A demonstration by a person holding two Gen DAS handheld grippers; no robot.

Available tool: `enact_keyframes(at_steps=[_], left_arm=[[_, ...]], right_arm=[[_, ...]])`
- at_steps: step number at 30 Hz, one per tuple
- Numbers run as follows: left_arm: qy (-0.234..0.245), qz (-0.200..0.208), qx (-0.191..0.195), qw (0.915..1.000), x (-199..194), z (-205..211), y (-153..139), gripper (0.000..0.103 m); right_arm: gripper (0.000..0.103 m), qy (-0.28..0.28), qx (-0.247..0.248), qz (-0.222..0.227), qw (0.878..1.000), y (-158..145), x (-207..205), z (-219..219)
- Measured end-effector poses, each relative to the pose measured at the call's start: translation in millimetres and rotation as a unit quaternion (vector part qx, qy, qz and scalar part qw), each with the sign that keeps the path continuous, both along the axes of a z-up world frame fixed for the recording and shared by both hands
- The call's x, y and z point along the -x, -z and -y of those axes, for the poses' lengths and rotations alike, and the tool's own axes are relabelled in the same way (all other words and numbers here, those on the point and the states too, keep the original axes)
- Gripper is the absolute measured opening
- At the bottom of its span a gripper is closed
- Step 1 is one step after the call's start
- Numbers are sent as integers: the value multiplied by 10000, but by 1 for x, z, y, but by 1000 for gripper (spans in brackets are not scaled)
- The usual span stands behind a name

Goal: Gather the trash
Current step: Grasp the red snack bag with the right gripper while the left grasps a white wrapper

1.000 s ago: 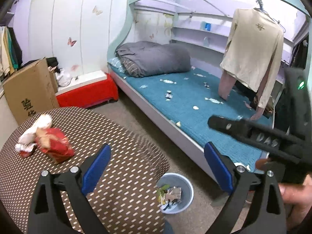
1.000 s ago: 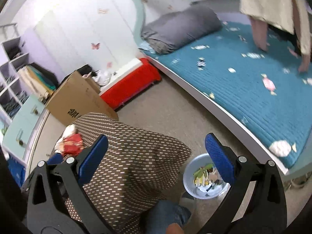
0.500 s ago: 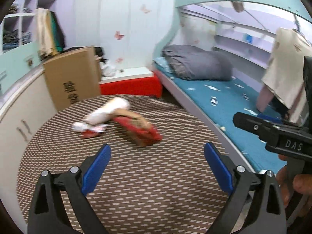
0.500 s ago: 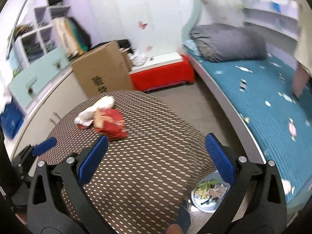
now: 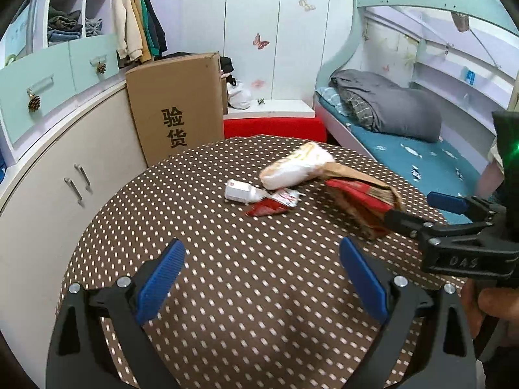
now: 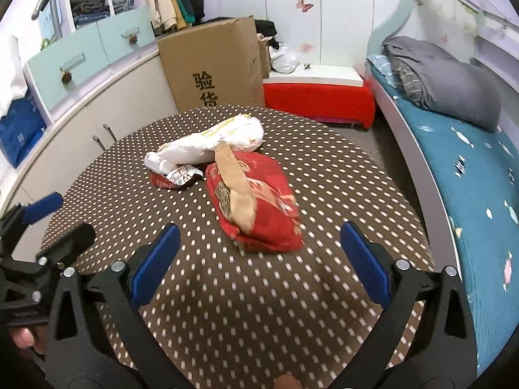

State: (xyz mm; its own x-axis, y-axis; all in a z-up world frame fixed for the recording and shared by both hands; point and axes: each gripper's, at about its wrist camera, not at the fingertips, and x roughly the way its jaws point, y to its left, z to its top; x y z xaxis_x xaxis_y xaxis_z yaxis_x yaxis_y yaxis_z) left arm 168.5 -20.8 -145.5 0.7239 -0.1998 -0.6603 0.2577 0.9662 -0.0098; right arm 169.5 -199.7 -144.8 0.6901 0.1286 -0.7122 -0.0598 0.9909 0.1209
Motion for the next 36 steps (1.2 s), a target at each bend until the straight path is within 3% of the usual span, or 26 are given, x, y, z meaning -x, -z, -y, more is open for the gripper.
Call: enact_keyframes(at_steps=[4, 7, 9, 11, 14, 16, 18, 22, 30, 36], left_arm=[[118, -35, -80, 9999, -23, 9, 7, 94], [248, -113, -205, 9994, -46, 18, 17, 94], [343, -188, -378, 9985, -60, 29, 26, 94], [456, -313, -541, 9970, -74, 39, 36, 94], [535, -429, -850, 9940, -91, 51, 48, 94], [639, -518, -920, 9924, -101, 56, 54, 81], [742, -605, -820, 9920, -106, 58, 56, 53], [844, -752, -600, 9918, -101, 60, 52, 30], [885, -725, -97, 9934, -53, 54, 41, 29], [932, -600, 6, 9938, -15, 50, 29, 29]], right_arm=[[83, -6, 154, -42, 9999, 8, -20, -4], [51, -36, 165, -148, 9997, 16, -31, -3], [37, 57, 265, -102, 9996, 15, -29, 2], [34, 113, -137, -87, 9998, 12, -23, 16], [32, 311, -321, 11, 9990, 7, -9, 35], [31, 390, -517, 63, 9979, 2, 5, 49], [31, 433, -608, 111, 9971, -1, 18, 59], [31, 607, -689, 163, 9956, -5, 37, 71], [31, 757, -779, 211, 9939, -5, 67, 77], [31, 828, -827, 211, 9929, -4, 89, 78]])
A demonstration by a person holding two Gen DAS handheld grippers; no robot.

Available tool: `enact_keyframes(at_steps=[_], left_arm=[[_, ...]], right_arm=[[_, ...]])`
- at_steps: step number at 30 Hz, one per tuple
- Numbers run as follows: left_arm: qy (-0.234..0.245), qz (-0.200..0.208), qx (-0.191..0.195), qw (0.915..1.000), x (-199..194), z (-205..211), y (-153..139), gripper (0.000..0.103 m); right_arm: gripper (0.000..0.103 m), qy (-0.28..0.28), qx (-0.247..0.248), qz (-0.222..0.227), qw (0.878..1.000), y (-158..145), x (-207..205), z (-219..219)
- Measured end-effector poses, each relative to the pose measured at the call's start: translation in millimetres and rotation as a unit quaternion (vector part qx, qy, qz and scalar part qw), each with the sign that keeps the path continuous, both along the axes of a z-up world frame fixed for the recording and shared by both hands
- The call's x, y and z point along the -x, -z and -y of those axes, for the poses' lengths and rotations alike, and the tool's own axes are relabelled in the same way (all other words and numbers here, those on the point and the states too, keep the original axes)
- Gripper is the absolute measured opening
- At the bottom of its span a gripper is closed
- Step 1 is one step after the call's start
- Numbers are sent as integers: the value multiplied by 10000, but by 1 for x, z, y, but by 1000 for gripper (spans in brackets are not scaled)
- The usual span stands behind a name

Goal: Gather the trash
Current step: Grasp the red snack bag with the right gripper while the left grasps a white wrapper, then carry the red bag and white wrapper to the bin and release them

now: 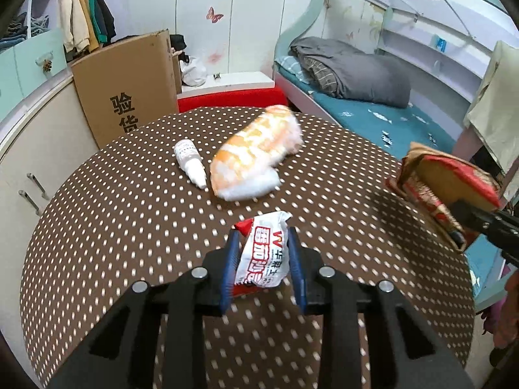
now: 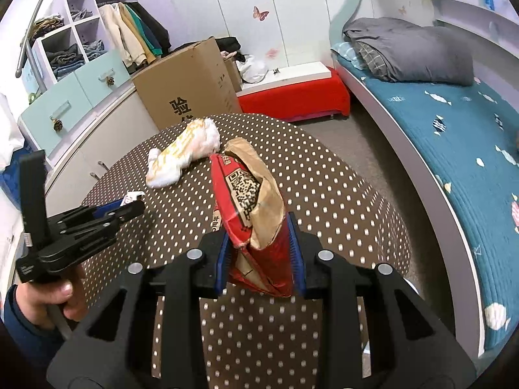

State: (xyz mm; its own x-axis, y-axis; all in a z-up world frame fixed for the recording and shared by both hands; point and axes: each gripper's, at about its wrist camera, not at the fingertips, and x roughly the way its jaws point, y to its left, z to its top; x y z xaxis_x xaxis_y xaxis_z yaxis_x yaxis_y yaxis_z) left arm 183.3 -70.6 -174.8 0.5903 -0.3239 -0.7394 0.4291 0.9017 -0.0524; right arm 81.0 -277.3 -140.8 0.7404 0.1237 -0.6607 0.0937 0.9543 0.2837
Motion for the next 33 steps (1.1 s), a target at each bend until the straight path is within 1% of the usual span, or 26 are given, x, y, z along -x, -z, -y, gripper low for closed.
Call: enact_keyframes(at_steps=[3, 6, 10, 11, 12, 15, 18, 20, 23, 26, 29, 30, 33], left_arm=[[3, 3, 73, 10000, 17, -6, -5, 29], [2, 47, 232, 9997, 35, -12, -16, 29], [36, 164, 637, 9978, 52, -18, -40, 29], [67, 243, 781, 9966, 59, -18, -50, 29], [102, 313, 868, 9957, 58, -17, -59, 29], [256, 529, 1070, 9925, 70, -5, -83, 29], [523, 726, 1231, 9883, 85, 18, -103, 29], [747, 822, 1342, 9847, 95, 43, -114, 29], [1072, 833, 1428, 9804, 108, 82, -120, 29], [1447, 785, 1466, 9754, 122, 125, -120, 29], [1839, 701, 1417, 9701, 136, 170, -113, 29], [1948, 631, 1385, 9690, 139, 183, -108, 29], [2258, 307, 1149, 9669, 145, 229, -81, 30]], right_arm=[[31, 9, -63, 32, 10000, -2, 10, -1], [31, 23, -126, 131, 9998, -10, 19, 2], [31, 123, -172, 360, 9991, -27, 32, 14], [31, 157, -179, 420, 9988, -32, 35, 17], [31, 206, -177, 507, 9983, -39, 40, 22], [31, 390, -184, 764, 9961, -58, 57, 39], [31, 678, -206, 991, 9925, -75, 78, 63], [31, 925, -213, 1151, 9888, -85, 97, 82], [31, 1294, -201, 1260, 9834, -94, 125, 111], [31, 1674, -114, 1216, 9783, -94, 149, 141], [31, 1992, -81, 947, 9753, -82, 162, 164], [31, 2096, -91, 811, 9744, -72, 166, 173], [31, 2321, -248, 400, 9716, -38, 170, 193]])
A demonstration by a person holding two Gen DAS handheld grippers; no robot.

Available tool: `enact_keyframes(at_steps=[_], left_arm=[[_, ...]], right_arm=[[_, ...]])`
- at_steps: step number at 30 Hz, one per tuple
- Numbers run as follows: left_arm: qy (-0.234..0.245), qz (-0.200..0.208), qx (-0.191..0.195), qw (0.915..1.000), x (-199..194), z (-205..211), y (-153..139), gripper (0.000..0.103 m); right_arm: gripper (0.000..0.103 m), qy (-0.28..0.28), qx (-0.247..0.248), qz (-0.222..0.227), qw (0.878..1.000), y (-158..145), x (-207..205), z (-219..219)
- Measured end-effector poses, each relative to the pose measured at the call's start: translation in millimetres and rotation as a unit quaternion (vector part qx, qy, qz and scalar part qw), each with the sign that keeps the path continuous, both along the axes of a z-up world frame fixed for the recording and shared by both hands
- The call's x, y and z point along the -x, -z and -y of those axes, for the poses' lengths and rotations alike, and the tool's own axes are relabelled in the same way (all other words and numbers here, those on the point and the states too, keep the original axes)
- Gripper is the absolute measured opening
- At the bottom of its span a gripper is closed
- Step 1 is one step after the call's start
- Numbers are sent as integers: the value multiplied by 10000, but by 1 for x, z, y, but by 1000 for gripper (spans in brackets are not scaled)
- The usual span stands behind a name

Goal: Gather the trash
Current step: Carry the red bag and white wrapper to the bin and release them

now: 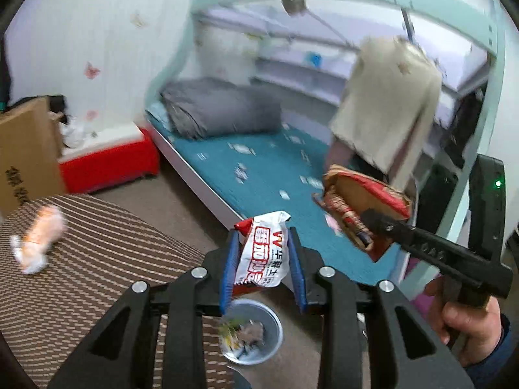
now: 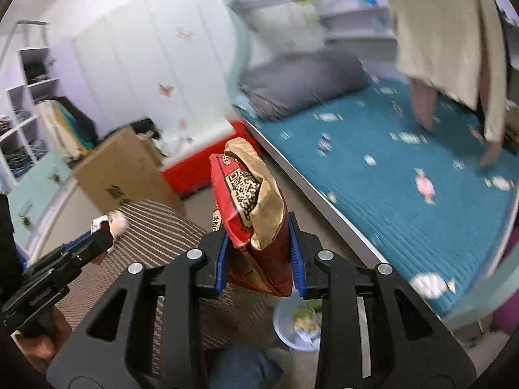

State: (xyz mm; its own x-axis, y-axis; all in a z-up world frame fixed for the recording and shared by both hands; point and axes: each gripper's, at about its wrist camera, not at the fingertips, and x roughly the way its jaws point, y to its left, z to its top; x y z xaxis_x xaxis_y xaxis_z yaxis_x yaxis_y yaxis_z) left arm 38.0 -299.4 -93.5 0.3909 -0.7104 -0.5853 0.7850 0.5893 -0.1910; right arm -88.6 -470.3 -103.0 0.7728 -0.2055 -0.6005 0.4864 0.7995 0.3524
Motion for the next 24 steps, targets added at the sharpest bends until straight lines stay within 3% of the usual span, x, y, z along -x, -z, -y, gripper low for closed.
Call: enact_keyframes(at_steps=[8, 16, 17, 19, 20, 21, 23, 24], left_arm=[[252, -617, -1102, 9917, -10, 75, 92, 30], [291, -1013, -1758, 9788, -32, 102, 149, 31], [298, -1022, -1809, 9777, -33, 104, 153, 33], [346, -1140, -2019, 9721, -37, 111, 162, 63], [337, -1140, -2061, 9713, -38, 115, 164, 80], [348, -1072, -2050, 9722, -37, 117, 163, 81], [298, -858, -2141, 9726, -38, 121, 161, 82], [318, -845, -2152, 9724, -38, 122, 160, 82]], right_arm=[[31, 103, -803, -836, 9932, 101, -16, 32], [31, 42, -1453, -1248, 9815, 167, -49, 47], [31, 31, -1491, -1283, 9805, 173, -51, 47], [35, 30, -1698, -1350, 9762, 189, -57, 52], [56, 61, -1781, -1350, 9747, 194, -58, 54], [73, 182, -1894, -1349, 9724, 201, -58, 58], [88, 398, -2214, -1262, 9662, 215, -52, 68], [90, 465, -2306, -1239, 9640, 217, -49, 72]])
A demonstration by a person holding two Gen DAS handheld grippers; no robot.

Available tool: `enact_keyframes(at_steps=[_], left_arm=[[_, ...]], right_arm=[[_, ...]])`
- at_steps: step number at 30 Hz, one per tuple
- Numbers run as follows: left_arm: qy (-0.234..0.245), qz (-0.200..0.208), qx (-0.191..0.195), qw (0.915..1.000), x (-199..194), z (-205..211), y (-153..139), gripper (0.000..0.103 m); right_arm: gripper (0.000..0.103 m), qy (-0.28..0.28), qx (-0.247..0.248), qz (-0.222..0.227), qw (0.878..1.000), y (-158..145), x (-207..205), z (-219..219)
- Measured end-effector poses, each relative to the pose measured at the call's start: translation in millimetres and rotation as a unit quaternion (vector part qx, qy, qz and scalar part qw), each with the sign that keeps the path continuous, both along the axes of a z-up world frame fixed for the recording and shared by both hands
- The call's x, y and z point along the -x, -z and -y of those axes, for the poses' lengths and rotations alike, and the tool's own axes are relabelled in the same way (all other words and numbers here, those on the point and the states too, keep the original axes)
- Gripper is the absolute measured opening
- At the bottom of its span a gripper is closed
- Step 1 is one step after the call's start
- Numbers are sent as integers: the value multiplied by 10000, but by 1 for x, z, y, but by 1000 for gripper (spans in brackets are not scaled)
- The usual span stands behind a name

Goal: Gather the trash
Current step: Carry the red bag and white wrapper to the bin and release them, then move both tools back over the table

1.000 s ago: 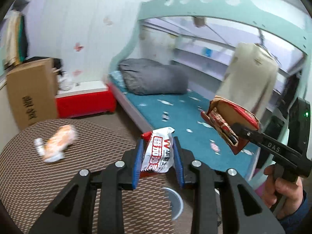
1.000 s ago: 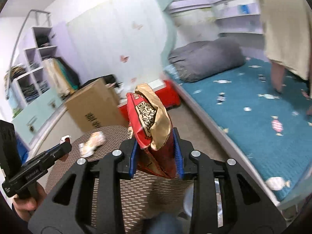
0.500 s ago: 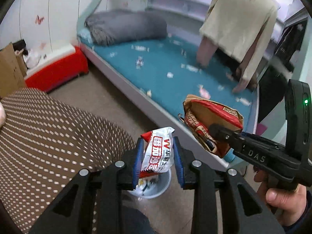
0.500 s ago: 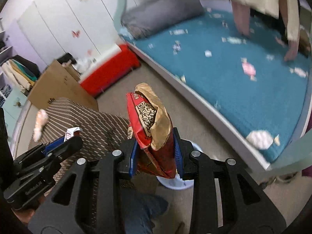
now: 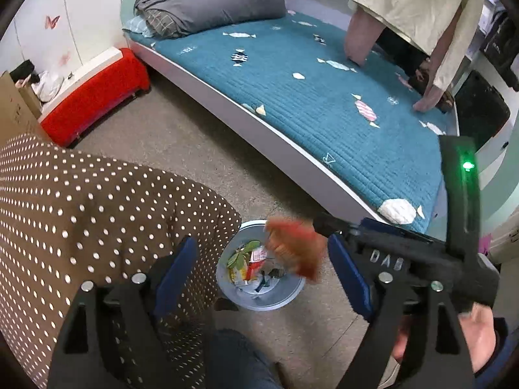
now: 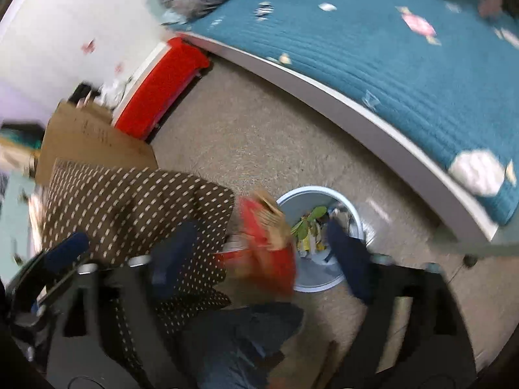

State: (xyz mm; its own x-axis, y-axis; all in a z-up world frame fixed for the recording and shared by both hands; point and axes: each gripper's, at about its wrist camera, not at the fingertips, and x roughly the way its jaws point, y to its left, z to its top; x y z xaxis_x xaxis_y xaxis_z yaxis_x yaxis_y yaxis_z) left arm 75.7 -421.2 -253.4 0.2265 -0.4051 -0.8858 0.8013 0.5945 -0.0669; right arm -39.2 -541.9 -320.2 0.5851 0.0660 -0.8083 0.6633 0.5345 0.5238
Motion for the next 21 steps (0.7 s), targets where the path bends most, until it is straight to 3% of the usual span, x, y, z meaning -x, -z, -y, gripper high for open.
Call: enact_keyframes(at_steps=[2, 12, 21], left_arm=[[-5, 47, 34, 10000, -1, -1, -3, 82], [-238, 238, 578, 9978, 7, -19, -41, 88], [-422, 631, 1018, 9919, 22, -54, -87, 88]], right_arm=[[97, 113, 15, -60, 9999, 0, 5, 3], [97, 204, 479, -6, 9986, -32, 24, -3], [97, 184, 940, 400, 9946, -98, 27, -23]])
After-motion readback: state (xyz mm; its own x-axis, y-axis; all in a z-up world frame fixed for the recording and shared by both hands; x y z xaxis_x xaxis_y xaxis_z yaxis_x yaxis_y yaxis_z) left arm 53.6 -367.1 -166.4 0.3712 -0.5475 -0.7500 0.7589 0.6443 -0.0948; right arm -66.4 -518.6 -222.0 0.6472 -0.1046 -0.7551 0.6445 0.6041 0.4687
